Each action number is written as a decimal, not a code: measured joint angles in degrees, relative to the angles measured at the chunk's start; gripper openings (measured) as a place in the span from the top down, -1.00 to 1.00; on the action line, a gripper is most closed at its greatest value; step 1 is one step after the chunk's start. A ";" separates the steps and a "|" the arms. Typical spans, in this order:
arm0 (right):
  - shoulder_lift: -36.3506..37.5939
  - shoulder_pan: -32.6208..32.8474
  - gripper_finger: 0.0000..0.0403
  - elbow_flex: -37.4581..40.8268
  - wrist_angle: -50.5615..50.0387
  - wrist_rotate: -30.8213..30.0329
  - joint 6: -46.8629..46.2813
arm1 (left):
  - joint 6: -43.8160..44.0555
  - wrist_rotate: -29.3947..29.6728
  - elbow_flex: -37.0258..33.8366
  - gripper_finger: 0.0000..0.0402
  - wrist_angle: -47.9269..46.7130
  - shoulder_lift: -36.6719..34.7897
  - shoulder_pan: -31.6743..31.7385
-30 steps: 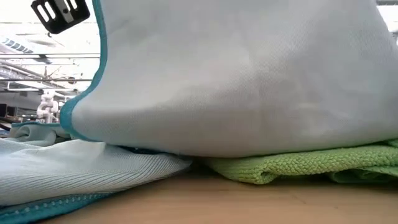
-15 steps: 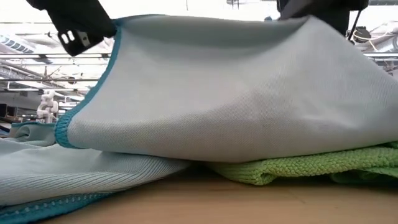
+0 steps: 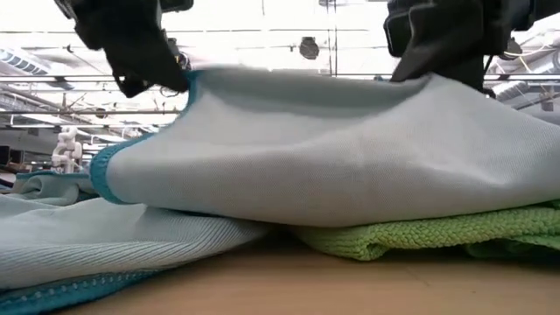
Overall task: Fold microfiber towels
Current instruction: Fold the right blue microfiber towel
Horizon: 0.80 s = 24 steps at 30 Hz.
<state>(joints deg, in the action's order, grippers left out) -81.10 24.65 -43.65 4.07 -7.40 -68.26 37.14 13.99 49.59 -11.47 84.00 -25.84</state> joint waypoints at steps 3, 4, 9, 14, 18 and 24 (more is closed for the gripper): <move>-0.02 -0.66 1.00 1.15 0.02 0.00 -0.06 | -0.75 -0.11 -0.09 1.00 -0.25 0.03 1.10; -0.02 -0.86 1.00 1.47 0.01 0.05 -0.06 | -1.10 -0.12 -0.07 1.00 -0.26 -0.03 1.44; -0.02 -1.81 1.00 2.33 0.40 0.17 0.20 | -2.35 -1.13 -0.24 1.00 -0.87 -0.01 2.89; -0.02 -2.43 1.00 2.35 0.29 0.17 0.56 | -2.68 -1.70 -0.24 1.00 -1.60 -0.01 3.34; -0.02 -2.52 0.91 2.35 0.26 0.04 0.56 | -3.23 0.24 -0.24 0.97 -2.51 -0.01 3.33; -0.02 -2.59 0.72 2.35 -0.15 0.04 0.16 | -4.04 3.99 -0.27 0.60 -1.67 -0.01 3.32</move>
<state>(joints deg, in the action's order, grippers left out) -81.12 22.06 -41.30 3.92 -7.35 -68.10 33.10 17.98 49.32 -13.15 83.99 -22.52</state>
